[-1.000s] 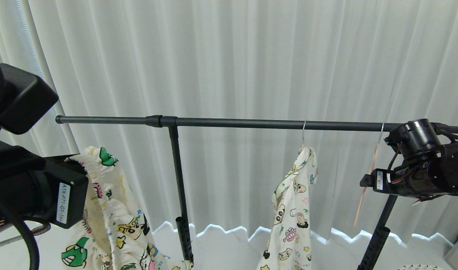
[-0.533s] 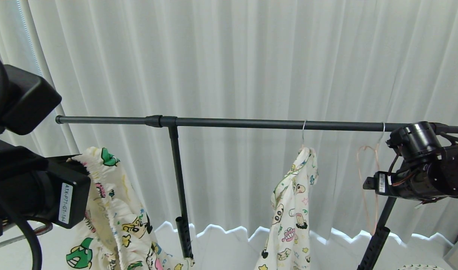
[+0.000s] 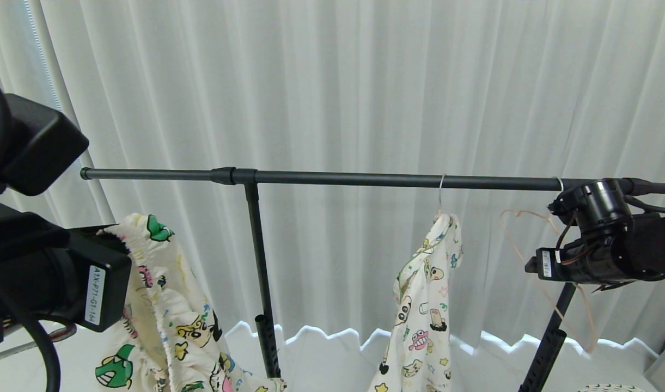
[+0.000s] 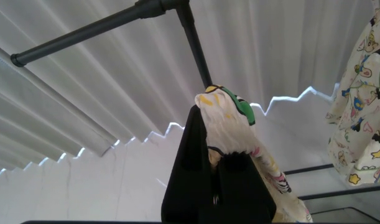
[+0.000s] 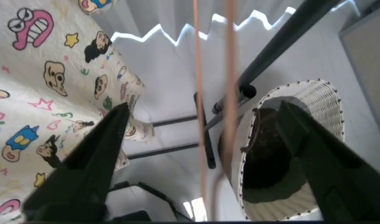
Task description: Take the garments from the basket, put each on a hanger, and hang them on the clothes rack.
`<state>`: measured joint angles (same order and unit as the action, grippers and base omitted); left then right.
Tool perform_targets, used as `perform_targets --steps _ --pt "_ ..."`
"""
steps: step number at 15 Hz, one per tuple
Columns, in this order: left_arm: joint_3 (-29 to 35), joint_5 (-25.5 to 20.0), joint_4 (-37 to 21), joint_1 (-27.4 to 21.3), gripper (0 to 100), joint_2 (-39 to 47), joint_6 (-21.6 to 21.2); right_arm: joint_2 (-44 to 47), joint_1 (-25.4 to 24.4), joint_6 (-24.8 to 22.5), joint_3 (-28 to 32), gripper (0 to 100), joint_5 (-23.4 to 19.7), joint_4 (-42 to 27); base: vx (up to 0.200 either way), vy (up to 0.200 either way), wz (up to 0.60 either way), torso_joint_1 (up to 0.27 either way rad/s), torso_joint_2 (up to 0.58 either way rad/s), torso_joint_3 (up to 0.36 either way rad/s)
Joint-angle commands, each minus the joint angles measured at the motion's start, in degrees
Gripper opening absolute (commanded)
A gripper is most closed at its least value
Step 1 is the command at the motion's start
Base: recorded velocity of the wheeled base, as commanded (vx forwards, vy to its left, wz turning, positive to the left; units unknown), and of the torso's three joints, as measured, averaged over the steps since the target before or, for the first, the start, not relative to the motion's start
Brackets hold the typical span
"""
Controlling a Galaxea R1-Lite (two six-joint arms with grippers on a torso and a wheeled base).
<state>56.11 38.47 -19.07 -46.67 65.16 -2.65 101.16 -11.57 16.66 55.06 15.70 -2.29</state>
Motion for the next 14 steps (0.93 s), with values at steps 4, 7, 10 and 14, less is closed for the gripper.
perform_targets --steps 4,7,10,14 --pt "-0.04 0.02 -0.01 0.00 0 -0.21 0.10 1.50 0.32 -0.05 0.22 0 -0.14 0.09 0.000 0.000 0.00 0.000 0.00 0.000" --pt "-0.04 0.02 -0.01 0.00 0 -0.30 0.10 0.09 0.23 -0.14 -0.22 0 -0.23 1.50 0.000 0.000 0.00 0.000 0.00 0.000" --pt "-0.04 0.02 -0.01 0.00 0 -0.38 -0.08 -2.90 0.23 -0.40 -0.31 0 -1.55 1.41 0.000 0.000 0.00 0.000 0.00 0.000" --pt "0.05 0.02 0.08 -0.09 0 -0.73 -0.26 -9.84 0.23 -1.72 -5.49 0 -3.22 2.99 0.000 0.000 0.00 0.000 0.00 0.000"
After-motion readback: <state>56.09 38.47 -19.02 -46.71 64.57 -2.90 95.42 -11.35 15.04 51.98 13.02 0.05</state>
